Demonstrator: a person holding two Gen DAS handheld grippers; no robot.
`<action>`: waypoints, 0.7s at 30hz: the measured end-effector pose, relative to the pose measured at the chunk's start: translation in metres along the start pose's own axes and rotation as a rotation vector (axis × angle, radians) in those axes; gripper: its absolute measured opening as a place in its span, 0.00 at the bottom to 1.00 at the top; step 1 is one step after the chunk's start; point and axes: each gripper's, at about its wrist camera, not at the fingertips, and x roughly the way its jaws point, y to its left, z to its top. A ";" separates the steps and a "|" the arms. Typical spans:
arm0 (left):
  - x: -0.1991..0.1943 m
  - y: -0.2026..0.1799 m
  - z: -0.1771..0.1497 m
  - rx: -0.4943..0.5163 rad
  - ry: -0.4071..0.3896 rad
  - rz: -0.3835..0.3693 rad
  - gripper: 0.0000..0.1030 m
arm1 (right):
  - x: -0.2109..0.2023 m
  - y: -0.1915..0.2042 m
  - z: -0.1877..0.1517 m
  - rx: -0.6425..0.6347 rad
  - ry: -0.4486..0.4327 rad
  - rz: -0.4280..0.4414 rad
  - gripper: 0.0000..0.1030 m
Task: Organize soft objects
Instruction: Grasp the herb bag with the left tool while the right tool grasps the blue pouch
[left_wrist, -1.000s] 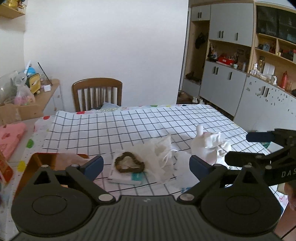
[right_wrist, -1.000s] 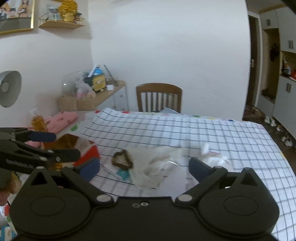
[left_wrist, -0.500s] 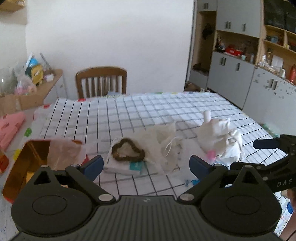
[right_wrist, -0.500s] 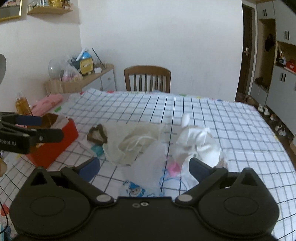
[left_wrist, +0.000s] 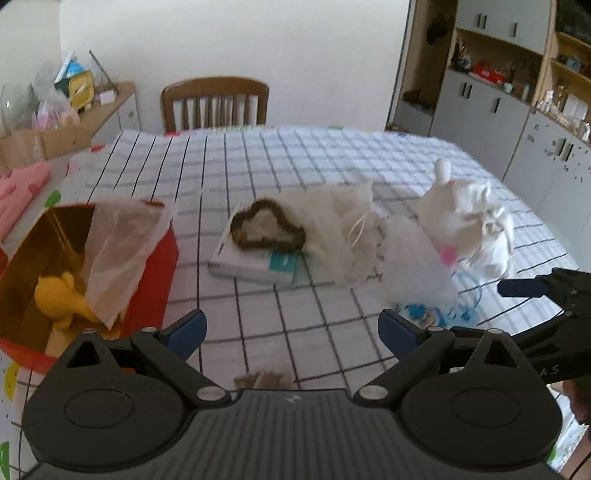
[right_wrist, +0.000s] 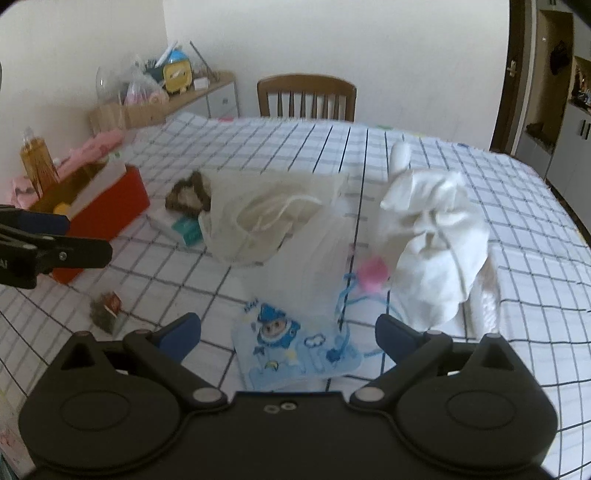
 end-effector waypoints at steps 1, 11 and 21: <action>0.003 0.001 -0.002 -0.002 0.011 0.002 0.97 | 0.003 0.000 -0.001 -0.003 0.009 -0.001 0.98; 0.026 0.006 -0.019 -0.019 0.100 0.028 0.96 | 0.028 0.003 -0.007 -0.033 0.084 0.004 0.97; 0.035 0.008 -0.023 -0.013 0.147 0.041 0.66 | 0.048 0.005 -0.008 -0.068 0.130 -0.022 0.90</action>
